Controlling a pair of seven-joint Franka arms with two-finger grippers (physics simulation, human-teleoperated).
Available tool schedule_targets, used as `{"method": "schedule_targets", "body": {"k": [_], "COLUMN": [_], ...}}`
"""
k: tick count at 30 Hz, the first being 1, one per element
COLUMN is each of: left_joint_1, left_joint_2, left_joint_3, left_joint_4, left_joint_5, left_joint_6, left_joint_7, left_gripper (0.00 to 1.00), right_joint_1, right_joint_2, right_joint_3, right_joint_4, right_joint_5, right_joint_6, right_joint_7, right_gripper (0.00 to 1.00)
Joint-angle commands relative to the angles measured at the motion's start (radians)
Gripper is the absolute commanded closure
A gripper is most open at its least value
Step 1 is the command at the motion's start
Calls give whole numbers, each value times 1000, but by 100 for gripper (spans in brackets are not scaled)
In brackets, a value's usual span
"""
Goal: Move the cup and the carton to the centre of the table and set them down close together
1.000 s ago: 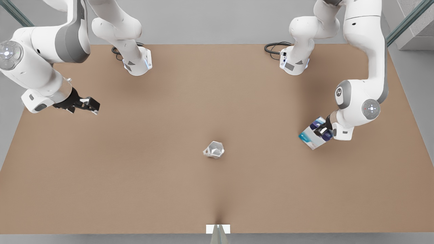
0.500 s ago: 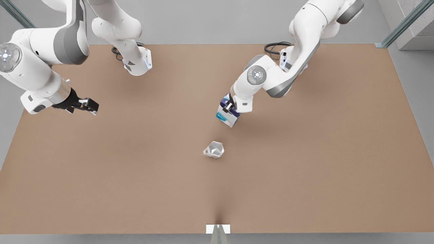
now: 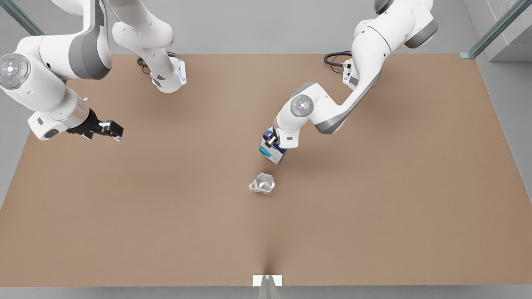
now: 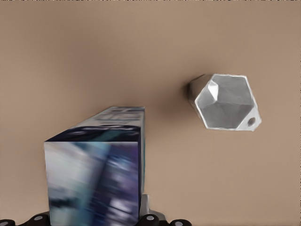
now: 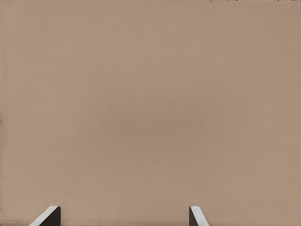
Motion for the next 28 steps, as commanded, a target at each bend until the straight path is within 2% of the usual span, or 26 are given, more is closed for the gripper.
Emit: {"method": "schedule_targets", "body": {"k": [1, 8, 10, 11, 13, 14, 15, 16, 17, 18, 28], "left_joint_1": [0, 2, 9, 74, 330, 382, 396, 211, 86, 48, 32], "left_joint_2": [0, -3, -4, -4, -9, -35, -58, -179, -219, -264, -277], "left_joint_3": [0, 0, 0, 0, 0, 0, 12, 382, 543, 594, 620], "left_joint_4": [2, 27, 193, 251, 284, 285, 296, 298, 296, 296, 290], "left_joint_5": [9, 7, 102, 114, 160, 245, 256, 54, 13, -10, -8], "left_joint_6": [0, -14, -228, -293, -411, -471, -479, -477, -477, -477, -479], "left_joint_7": [0, -6, 34, 195, 928, 1209, 1305, 1508, 1533, 1534, 1530], "left_gripper": [0, 0, 0, 0, 0, 0, 0, 0, 0, 0, 0], "right_joint_1": [-27, -25, -25, -25, -28, -27, -28, -27, -27, -27, -16], "right_joint_2": [1, 2, 4, 4, 4, 4, 4, 2, 4, 4, 5], "right_joint_3": [0, 0, 0, 0, 0, 0, 0, 0, 0, 0, 0], "right_joint_4": [0, 5, 3, 5, 5, 6, 6, 6, 6, 6, 9], "right_joint_5": [0, -2, -2, -2, -3, -3, -3, -3, -3, -3, -5], "right_joint_6": [0, 0, 0, 0, 0, 0, 0, 0, 0, 0, -2], "right_joint_7": [0, 0, 0, 0, 0, 0, 0, -2, 0, 0, -2], "right_gripper": [0, 0, 0, 0, 0, 0, 0, 0, 0, 0, 0]}}
